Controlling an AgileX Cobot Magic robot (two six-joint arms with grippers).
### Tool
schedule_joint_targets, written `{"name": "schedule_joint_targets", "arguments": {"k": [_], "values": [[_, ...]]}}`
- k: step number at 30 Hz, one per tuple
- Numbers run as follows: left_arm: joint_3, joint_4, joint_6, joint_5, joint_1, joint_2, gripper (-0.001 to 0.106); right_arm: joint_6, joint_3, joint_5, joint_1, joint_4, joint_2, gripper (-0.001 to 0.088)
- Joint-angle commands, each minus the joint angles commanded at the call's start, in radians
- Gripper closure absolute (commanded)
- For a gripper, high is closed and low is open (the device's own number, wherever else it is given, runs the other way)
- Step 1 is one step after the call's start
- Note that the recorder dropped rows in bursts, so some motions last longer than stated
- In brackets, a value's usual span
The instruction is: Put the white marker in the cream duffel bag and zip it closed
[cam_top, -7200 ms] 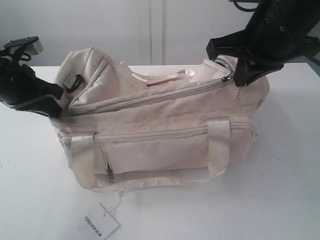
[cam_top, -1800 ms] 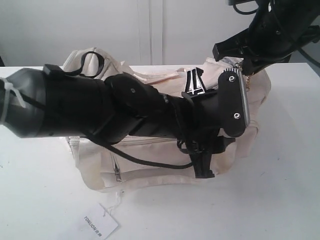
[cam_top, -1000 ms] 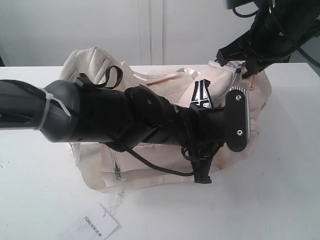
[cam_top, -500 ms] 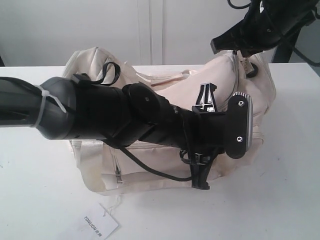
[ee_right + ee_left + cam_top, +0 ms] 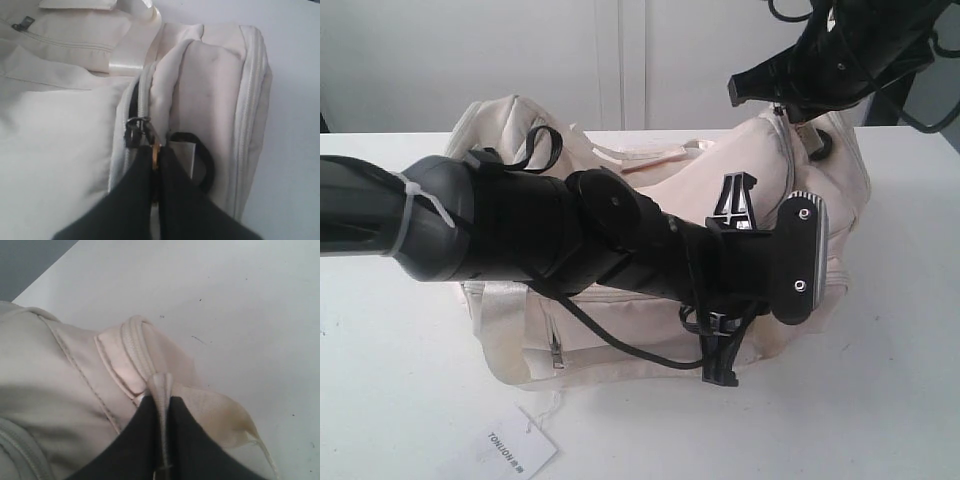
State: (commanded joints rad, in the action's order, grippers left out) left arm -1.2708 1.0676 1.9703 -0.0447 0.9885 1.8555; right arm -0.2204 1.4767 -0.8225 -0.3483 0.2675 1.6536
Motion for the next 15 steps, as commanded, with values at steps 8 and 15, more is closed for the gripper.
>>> {"name": "schedule_joint_targets", "arguments": {"k": [8, 15], "values": [[0.000, 0.000, 0.000, 0.003, 0.000, 0.000, 0.072, -0.020, 0.000, -0.031, 0.000, 0.001, 0.015, 0.0623], [0.000, 0.004, -0.007, 0.077, 0.000, 0.000, 0.060, -0.051, 0.000, -0.043, 0.000, -0.001, 0.015, 0.0496]]}}
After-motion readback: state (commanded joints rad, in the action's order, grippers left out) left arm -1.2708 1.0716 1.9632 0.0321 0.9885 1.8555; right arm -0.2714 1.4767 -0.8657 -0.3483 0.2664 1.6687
